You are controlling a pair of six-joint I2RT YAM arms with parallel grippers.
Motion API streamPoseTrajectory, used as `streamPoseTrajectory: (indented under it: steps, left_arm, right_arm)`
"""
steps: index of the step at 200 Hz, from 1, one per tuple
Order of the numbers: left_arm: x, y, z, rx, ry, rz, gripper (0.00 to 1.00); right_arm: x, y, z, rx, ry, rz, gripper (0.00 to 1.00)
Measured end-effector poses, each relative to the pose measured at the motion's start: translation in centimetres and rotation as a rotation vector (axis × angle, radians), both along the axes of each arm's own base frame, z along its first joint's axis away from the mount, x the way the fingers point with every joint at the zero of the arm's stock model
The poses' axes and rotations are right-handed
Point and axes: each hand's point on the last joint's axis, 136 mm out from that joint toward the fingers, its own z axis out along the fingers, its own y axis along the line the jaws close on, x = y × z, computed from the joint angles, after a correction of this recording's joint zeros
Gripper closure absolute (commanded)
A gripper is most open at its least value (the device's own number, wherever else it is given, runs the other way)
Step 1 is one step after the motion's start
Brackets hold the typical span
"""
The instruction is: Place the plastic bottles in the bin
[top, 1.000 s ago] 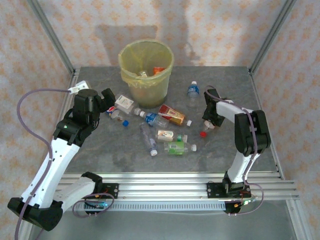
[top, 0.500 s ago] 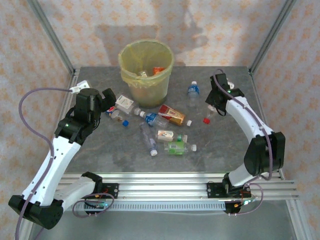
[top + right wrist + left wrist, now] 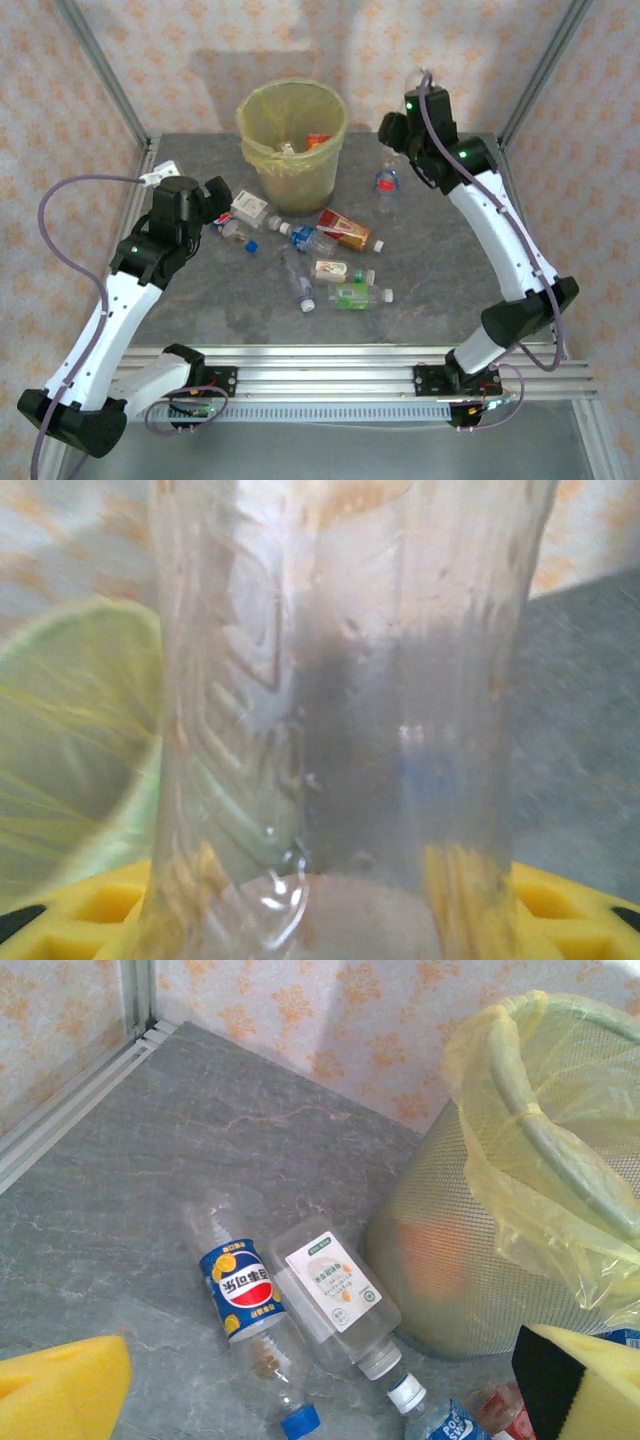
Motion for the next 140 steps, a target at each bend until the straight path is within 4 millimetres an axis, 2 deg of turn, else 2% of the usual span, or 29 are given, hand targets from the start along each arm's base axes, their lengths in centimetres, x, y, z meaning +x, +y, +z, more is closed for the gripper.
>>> streamPoseTrajectory:
  steps: [30, 65, 96, 140]
  left_arm:
    - [0.5, -0.1, -0.6, 0.008, 0.023, -0.002, 0.0]
    - [0.5, -0.1, -0.7, 0.008, 0.024, -0.002, 0.0]
    - [0.5, -0.3, -0.7, 0.005, 0.025, -0.007, 0.0]
    - [0.5, -0.3, -0.8, 0.003, 0.027, -0.011, 0.0]
  right_arm:
    - [2.3, 3.5, 3.2, 0.046, -0.08, 0.073, 0.68]
    - [5.0, 7.3, 5.4, 0.091, -0.15, 0.147, 0.7]
    - [7.0, 9.3, 7.2, 0.136, -0.215, 0.186, 0.7]
    - [8.4, 11.0, 8.5, 0.186, -0.284, 0.227, 0.7]
